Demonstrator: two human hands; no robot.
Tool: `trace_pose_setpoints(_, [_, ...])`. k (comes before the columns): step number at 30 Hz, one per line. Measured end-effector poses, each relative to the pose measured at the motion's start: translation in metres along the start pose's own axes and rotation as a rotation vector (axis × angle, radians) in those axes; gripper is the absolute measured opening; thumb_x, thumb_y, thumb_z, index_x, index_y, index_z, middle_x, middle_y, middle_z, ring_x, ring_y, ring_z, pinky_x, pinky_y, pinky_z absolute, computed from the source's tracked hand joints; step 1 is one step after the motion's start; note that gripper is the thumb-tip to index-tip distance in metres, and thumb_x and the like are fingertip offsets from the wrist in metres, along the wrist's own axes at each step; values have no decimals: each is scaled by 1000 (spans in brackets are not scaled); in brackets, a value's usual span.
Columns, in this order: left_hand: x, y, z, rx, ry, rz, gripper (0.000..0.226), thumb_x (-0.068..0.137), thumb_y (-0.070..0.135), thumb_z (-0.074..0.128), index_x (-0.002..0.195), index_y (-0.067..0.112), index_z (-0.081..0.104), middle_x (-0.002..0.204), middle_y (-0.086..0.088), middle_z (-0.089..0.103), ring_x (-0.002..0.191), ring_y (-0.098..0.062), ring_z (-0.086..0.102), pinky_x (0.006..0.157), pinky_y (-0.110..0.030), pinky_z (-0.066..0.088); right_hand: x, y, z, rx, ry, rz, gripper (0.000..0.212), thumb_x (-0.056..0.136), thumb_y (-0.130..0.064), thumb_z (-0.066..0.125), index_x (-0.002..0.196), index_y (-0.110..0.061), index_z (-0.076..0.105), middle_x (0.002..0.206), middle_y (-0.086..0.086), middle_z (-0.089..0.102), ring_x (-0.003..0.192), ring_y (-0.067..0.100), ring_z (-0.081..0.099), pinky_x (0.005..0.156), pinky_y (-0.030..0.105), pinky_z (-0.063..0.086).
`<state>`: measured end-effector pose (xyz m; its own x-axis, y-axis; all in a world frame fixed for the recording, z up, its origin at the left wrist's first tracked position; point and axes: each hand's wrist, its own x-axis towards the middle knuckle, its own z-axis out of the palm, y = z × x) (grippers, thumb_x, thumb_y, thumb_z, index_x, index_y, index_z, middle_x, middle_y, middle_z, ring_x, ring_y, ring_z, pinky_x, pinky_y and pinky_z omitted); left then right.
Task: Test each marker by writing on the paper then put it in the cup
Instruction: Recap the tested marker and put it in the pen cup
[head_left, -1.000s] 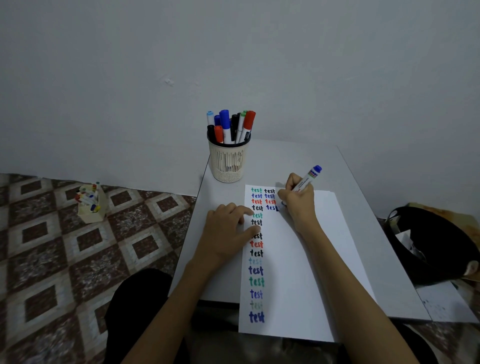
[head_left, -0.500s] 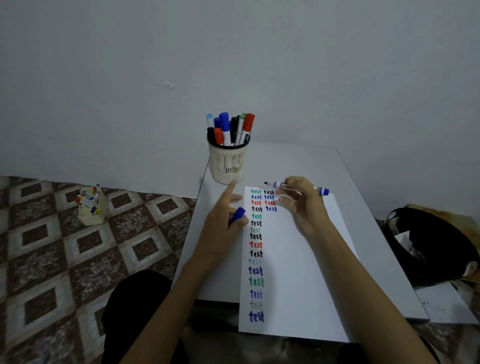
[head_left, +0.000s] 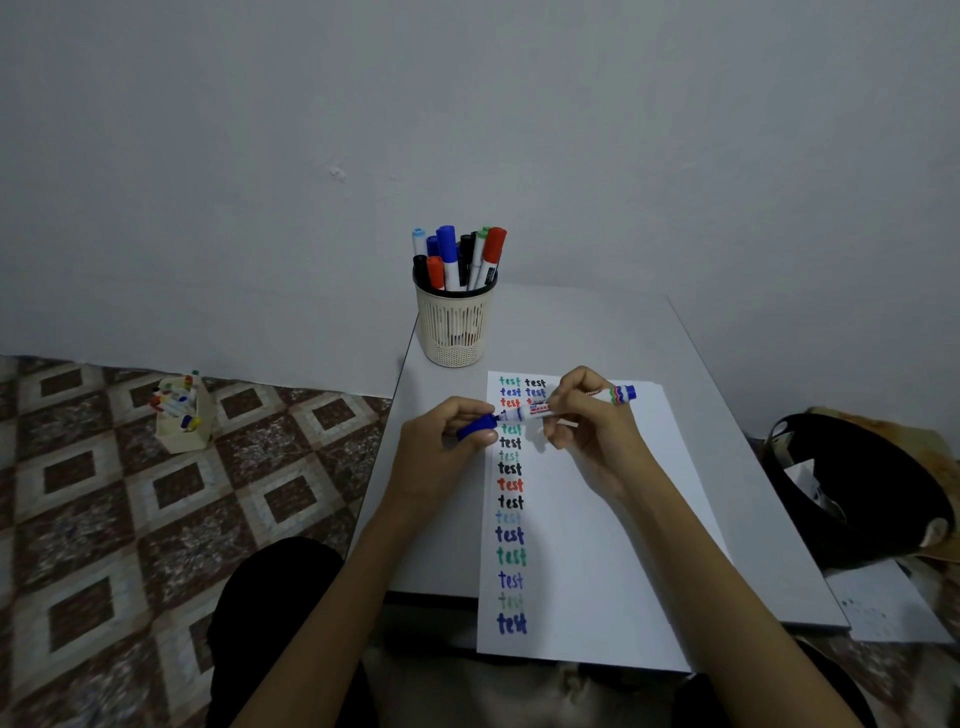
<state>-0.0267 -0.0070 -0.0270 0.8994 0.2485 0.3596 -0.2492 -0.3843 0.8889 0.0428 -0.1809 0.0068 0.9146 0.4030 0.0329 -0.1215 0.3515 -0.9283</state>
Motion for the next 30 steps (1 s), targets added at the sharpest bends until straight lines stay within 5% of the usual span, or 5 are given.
trace_pose_setpoints(11, [-1, 8, -5, -238, 29, -69, 23, 75, 2, 72, 94, 13, 67, 94, -2, 71, 85, -10, 66, 76, -18, 51, -10, -2, 2, 60, -107, 186, 16, 84, 7, 55, 88, 2, 69, 102, 34, 66, 87, 41, 69, 73, 39, 60])
trace_pose_setpoints(15, [-2, 10, -5, -295, 44, -108, 19, 75, -2, 71, 91, 8, 67, 90, -2, 70, 81, -5, 67, 70, -14, 50, -9, -11, -6, -241, -71, 130, 13, 79, 5, 69, 91, 3, 72, 90, 27, 71, 71, 32, 71, 73, 42, 61])
trace_pose_setpoints(21, [-3, 9, -7, -258, 17, -109, 18, 74, 0, 73, 89, 8, 70, 87, 3, 71, 79, -5, 68, 69, -13, 51, -10, -10, -2, -819, -184, -65, 20, 75, -21, 79, 94, -15, 77, 75, 6, 73, 47, 6, 52, 49, 20, 42])
trace_pose_setpoints(25, [-1, 6, -9, -229, 20, -112, 16, 74, -1, 73, 87, 7, 70, 79, 10, 72, 78, -5, 68, 67, -14, 51, -4, 0, 4, -904, -157, -105, 15, 75, -29, 80, 88, -24, 78, 72, -6, 72, 55, 1, 54, 56, 26, 39])
trace_pose_setpoints(30, [2, 4, -10, -139, 8, -59, 15, 73, 1, 74, 86, 6, 70, 84, 1, 71, 78, -7, 67, 69, -16, 53, -1, 9, 5, -859, -125, -86, 15, 73, -31, 80, 83, -22, 77, 67, 2, 71, 63, 17, 64, 72, 44, 53])
